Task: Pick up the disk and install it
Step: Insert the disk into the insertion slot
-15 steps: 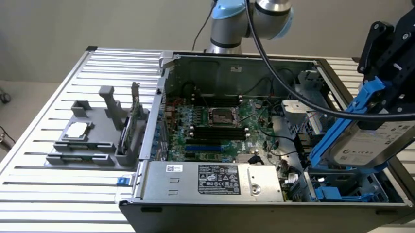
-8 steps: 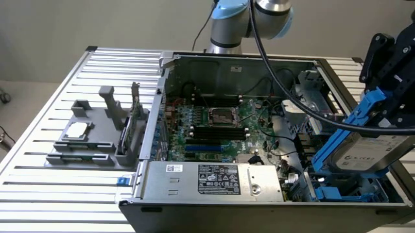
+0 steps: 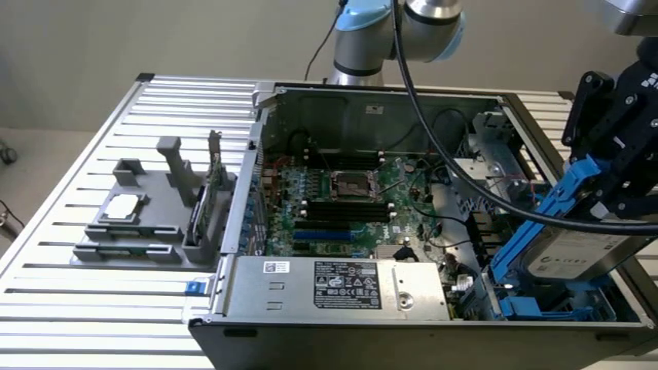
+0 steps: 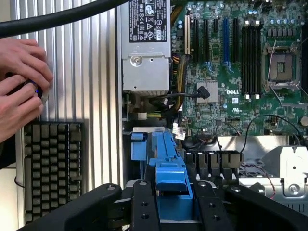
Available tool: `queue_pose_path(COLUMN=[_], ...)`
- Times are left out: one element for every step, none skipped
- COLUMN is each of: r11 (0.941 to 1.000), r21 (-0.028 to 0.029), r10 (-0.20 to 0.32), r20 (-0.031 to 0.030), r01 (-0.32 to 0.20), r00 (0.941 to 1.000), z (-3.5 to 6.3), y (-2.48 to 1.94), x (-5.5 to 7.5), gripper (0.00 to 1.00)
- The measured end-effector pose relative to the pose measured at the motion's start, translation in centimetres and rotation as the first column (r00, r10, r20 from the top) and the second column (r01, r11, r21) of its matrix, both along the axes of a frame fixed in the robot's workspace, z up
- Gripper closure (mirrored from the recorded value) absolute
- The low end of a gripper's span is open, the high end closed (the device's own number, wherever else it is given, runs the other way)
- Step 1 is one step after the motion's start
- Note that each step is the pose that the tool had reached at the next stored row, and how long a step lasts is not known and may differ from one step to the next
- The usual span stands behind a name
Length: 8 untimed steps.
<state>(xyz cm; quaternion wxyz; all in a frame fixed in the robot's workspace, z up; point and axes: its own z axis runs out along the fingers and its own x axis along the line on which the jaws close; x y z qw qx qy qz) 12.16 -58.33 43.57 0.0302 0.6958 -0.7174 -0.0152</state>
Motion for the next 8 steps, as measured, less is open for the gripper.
queue_pose_path(r11=[1.0000, 1.0000, 1.0000, 1.0000, 1.0000, 1.0000, 1.0000, 1.0000], r21=[-0.0001, -0.0003, -0.0004, -0.0003, -0.0003, -0.0008, -0.0011, -0.0016], r10=[0.000, 0.000, 0.000, 0.000, 0.000, 0.000, 0.000, 0.000], r20=[0.0013, 0.0021, 0.0033, 0.0050, 0.0076, 0.0104, 0.0137, 0.0163], r01=[0.000, 0.000, 0.000, 0.000, 0.000, 0.000, 0.000, 0.000], r00=[1.0000, 1.0000, 1.0000, 1.0000, 1.0000, 0.9999, 0.9999, 0.9999], z=[-0.01, -0.02, -0.02, -0.06, -0.12, -0.17, -0.26, -0.36], y=[0.00, 0.00, -0.01, -0.01, -0.01, -0.01, -0.01, -0.01], x=[0.00, 0.01, 0.02, 0.02, 0.02, 0.02, 0.02, 0.02], gripper=[0.67, 0.67, 0.67, 0.67, 0.67, 0.67, 0.67, 0.67])
